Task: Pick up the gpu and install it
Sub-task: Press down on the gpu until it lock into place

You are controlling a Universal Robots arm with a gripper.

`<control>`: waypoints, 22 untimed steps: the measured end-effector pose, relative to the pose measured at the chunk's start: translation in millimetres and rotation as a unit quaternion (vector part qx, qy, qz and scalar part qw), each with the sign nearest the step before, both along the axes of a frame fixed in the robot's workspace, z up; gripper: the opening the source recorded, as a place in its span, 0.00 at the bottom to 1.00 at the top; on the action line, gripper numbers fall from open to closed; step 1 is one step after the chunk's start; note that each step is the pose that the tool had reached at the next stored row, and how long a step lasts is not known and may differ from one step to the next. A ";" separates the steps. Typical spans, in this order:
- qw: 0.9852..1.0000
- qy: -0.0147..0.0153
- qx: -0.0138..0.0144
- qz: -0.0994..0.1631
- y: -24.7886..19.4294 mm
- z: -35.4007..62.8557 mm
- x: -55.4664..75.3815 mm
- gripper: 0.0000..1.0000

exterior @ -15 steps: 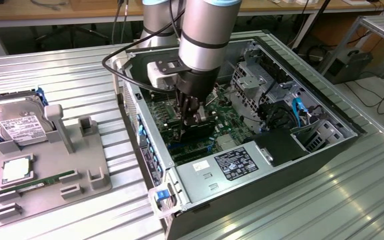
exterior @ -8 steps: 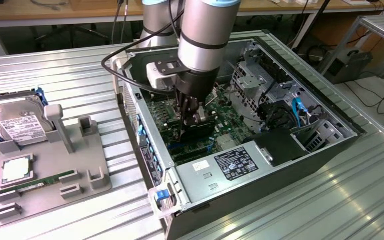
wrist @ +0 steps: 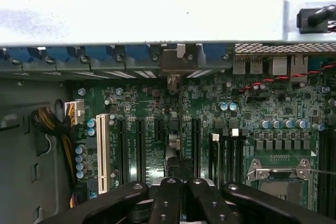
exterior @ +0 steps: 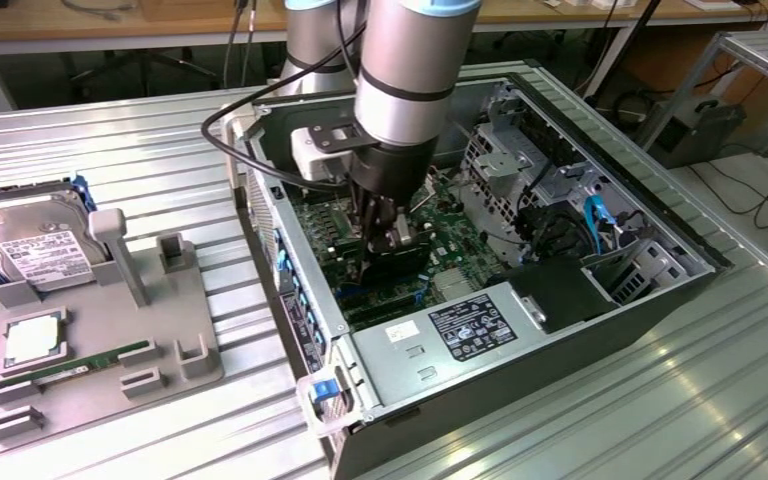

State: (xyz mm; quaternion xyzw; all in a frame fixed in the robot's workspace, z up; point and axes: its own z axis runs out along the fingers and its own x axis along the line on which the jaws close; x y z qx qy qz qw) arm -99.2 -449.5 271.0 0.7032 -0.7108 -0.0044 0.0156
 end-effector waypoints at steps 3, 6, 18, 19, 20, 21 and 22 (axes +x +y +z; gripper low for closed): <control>1.000 0.000 0.000 0.000 -0.8 -0.8 -1.4 0.11; 1.000 0.000 0.000 0.000 -1.0 -1.6 -2.1 0.11; 1.000 0.000 0.000 0.000 -0.9 25.6 -1.3 0.11; 1.000 0.000 0.000 0.000 -0.9 25.7 -1.3 0.11; 1.000 0.000 0.000 0.000 -0.9 25.6 -1.3 0.11; 1.000 0.000 0.000 0.000 -0.9 25.7 -1.3 0.11; 1.000 0.000 0.000 0.000 -0.9 25.7 -1.3 0.11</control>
